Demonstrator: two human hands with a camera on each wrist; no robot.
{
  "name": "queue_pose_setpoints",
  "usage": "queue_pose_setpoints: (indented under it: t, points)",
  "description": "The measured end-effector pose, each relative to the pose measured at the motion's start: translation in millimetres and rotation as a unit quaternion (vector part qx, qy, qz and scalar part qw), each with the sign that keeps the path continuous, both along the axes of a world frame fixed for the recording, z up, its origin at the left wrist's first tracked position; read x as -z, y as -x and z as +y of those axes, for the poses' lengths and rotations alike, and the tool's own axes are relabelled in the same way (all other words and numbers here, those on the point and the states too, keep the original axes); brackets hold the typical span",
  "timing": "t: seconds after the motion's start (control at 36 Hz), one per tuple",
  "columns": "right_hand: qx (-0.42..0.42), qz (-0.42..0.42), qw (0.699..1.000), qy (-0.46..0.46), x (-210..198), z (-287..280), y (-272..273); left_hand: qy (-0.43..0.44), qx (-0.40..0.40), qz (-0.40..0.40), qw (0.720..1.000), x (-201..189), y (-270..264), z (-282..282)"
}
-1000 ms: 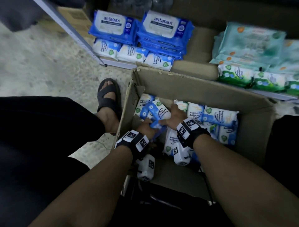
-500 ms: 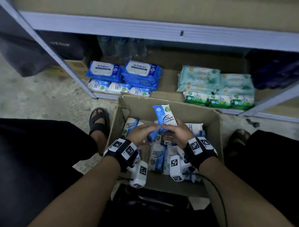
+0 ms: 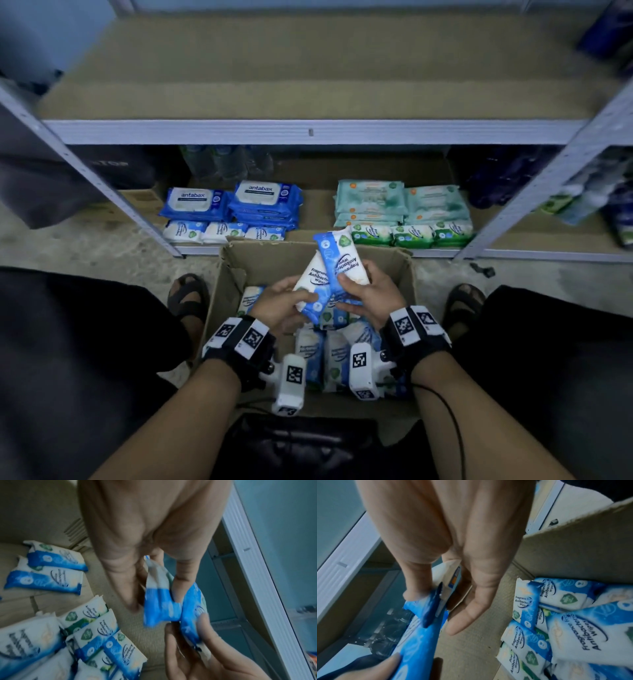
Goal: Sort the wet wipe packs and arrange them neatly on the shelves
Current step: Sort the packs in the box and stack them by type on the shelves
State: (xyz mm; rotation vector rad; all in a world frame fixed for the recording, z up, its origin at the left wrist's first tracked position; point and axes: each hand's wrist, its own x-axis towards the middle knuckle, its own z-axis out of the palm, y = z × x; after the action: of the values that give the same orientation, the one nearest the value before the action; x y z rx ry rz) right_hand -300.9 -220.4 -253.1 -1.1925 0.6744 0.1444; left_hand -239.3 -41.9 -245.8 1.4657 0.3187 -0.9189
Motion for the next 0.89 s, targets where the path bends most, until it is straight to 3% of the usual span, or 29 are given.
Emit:
queue_pose_setpoints:
  t: [0.31, 0.61, 0.89]
  points:
    - [-0.076, -0.014, 0.969, 0.236, -9, -7, 6, 0.010, -0.138, -0.030, 0.990, 0, -2, 7]
    - [0.010, -0.017, 0.999, 0.026, -3, -12, 5, 0.073, -0.204, -0.005, 0.976, -8, -3, 14]
    - [-0.029, 0.013, 0.996, 0.087, 6, -6, 1, 0.139, -0.194, 0.046, 0.970, -9, -6, 14]
